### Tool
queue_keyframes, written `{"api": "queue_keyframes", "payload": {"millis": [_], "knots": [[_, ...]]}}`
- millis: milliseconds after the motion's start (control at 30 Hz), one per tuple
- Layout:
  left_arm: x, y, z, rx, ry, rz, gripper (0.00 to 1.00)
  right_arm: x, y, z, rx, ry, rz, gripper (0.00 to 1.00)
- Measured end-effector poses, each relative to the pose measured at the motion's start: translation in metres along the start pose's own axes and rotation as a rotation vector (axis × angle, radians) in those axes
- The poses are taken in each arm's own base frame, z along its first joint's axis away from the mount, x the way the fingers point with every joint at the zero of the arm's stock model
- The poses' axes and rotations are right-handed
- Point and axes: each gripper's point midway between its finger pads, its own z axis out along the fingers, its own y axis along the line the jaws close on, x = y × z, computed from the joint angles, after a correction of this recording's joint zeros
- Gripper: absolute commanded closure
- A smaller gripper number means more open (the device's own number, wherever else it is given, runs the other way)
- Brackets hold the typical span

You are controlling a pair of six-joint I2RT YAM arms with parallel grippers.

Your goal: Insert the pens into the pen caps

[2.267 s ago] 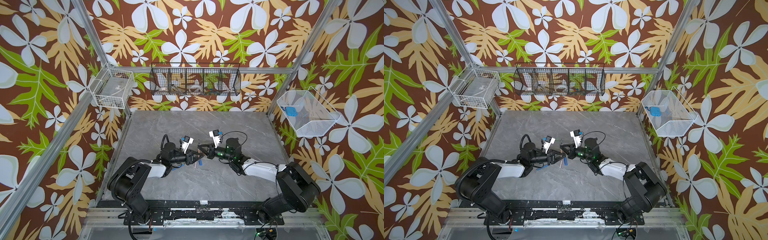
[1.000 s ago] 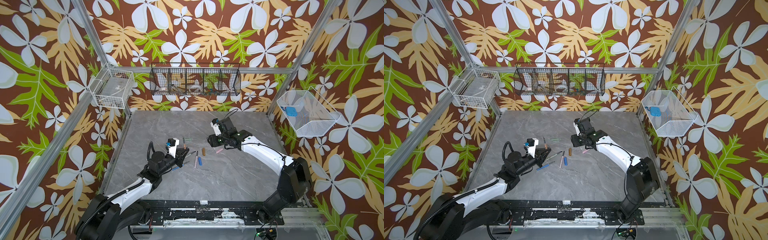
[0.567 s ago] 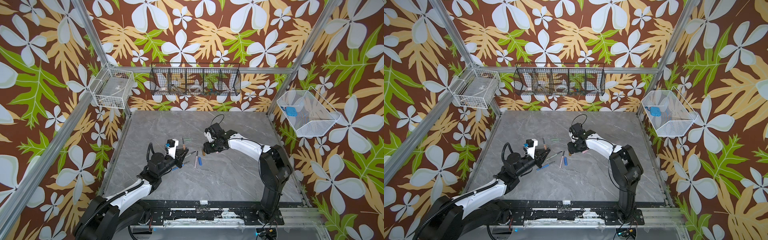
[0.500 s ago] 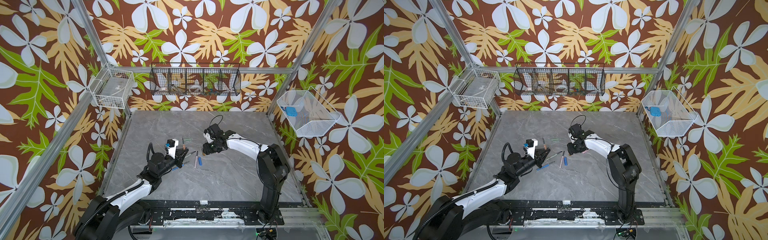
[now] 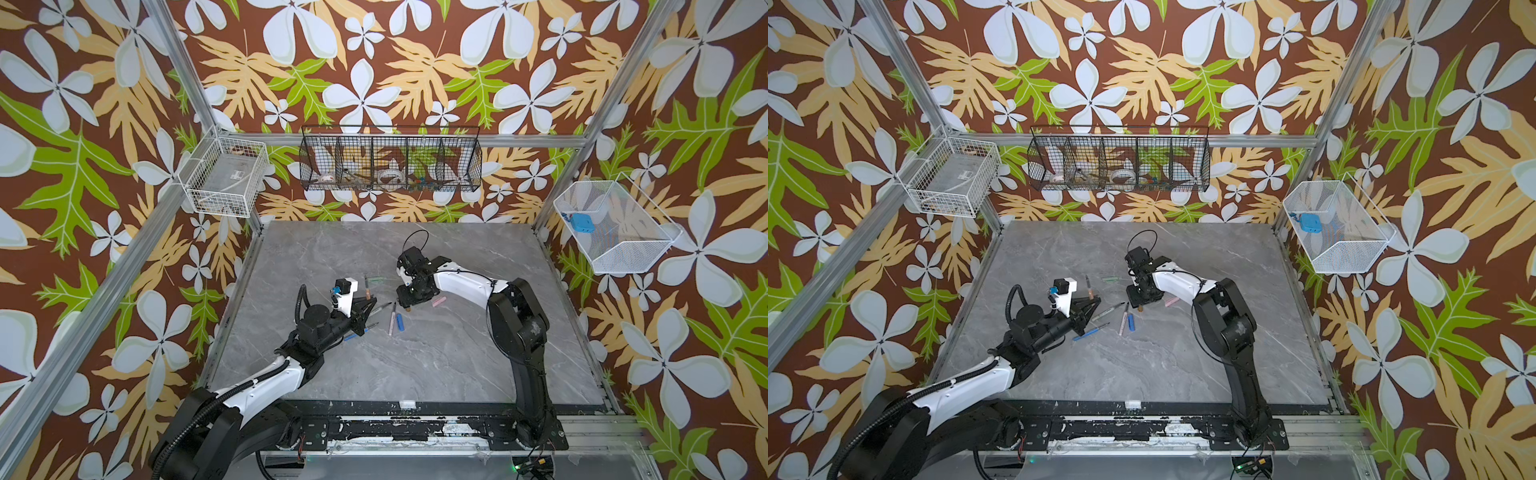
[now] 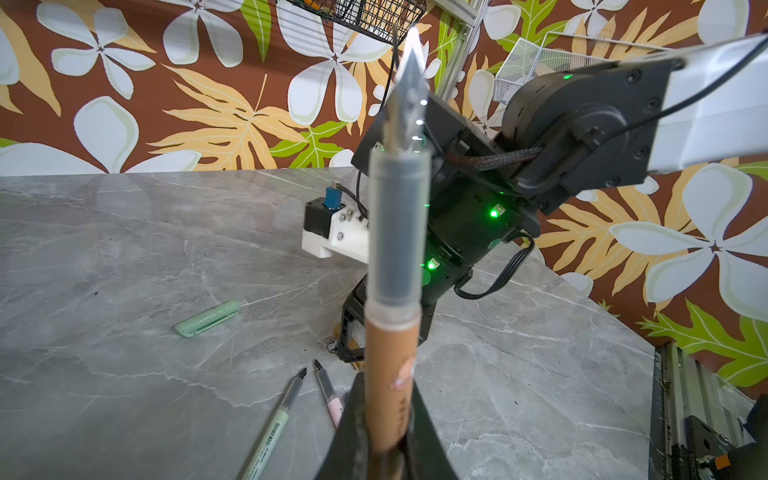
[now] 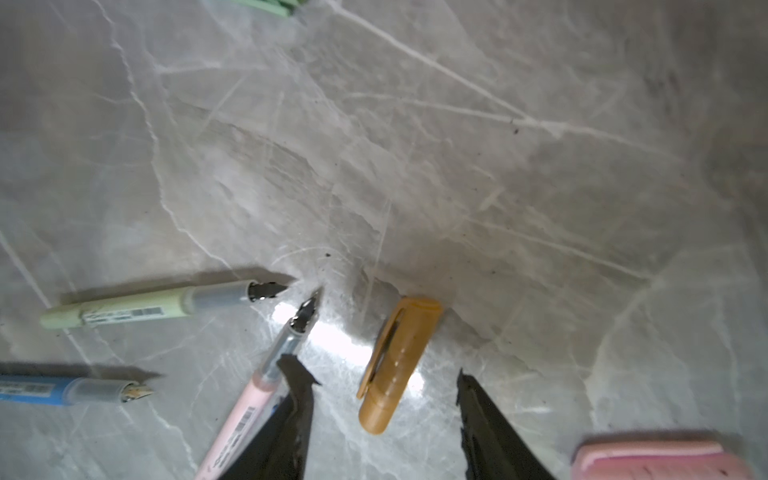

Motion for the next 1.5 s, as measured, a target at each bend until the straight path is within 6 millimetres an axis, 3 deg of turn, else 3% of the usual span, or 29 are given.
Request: {"api": "queue_keyframes", "payload": {"millis": [533,867,1067,1233,1500], "knots": [[0.005,0.004,0.002,-0.014,0.009,-0.004,1.00,0.002,-0.001,0.020,0.064,0.018,-0.022,0.55],[0.007,0.006,0.003,-0.023,0.012,0.002,1.00,-0.012,-0.003,0.027,0.077,-0.027,-0.021,0.76],[0.010,0.007,0.004,-0.026,0.022,0.000,1.00,-0.012,-0.003,0.022,0.070,-0.057,-0.032,0.79],[0.012,0.008,0.007,-0.023,0.031,-0.003,1.00,0.009,-0.003,0.011,0.043,-0.022,-0.034,0.79],[0.015,0.003,0.011,-0.001,0.046,-0.004,1.00,0.013,-0.018,0.004,0.049,-0.029,-0.011,0.78]]}}
